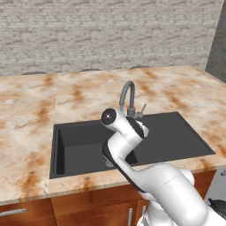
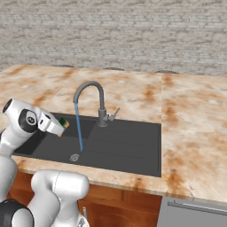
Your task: Soak the sponge with water for a few seconds and then drop it inside the sink.
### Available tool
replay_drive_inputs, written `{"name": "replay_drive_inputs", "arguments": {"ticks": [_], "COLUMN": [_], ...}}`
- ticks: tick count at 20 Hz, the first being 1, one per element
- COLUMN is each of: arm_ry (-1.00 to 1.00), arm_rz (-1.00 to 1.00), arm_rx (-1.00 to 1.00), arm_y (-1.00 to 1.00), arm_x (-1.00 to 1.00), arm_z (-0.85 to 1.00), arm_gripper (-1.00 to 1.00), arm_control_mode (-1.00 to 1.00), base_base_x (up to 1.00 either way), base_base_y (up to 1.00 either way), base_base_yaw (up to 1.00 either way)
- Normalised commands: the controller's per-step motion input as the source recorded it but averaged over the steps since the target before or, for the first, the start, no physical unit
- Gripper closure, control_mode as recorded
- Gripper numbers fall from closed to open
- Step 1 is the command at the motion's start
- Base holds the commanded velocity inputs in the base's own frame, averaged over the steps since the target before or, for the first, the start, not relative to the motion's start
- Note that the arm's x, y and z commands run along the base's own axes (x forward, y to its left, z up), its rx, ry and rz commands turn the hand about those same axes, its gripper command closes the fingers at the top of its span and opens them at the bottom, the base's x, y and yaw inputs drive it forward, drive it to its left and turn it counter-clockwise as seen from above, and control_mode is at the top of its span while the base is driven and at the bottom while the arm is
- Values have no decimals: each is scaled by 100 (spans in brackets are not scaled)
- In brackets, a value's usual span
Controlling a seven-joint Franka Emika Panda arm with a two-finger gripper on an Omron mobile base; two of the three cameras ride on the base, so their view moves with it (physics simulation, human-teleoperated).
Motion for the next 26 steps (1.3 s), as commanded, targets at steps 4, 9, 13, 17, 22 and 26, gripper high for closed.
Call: {"name": "replay_drive_inputs", "arguments": {"ticks": [4,9,13,17,22,26], "arm_ry": [0,0,0,0,0,0], "arm_rz": [-2,-3,-2,-2,-2,-2], "arm_rx": [0,0,0,0,0,0], "arm_y": [-7,-6,-3,-2,0,0], "arm_x": [4,6,16,28,29,24], "arm_z": [-9,0,0,-1,-18,-29], "arm_gripper": [100,100,100,100,100,100], "arm_control_mode": [-100,-100,-100,-100,-100,-100], "base_base_x": [0,0,0,0,0,0], "base_base_y": [0,0,0,0,0,0], "base_base_yaw": [0,0,0,0,0,0]}}
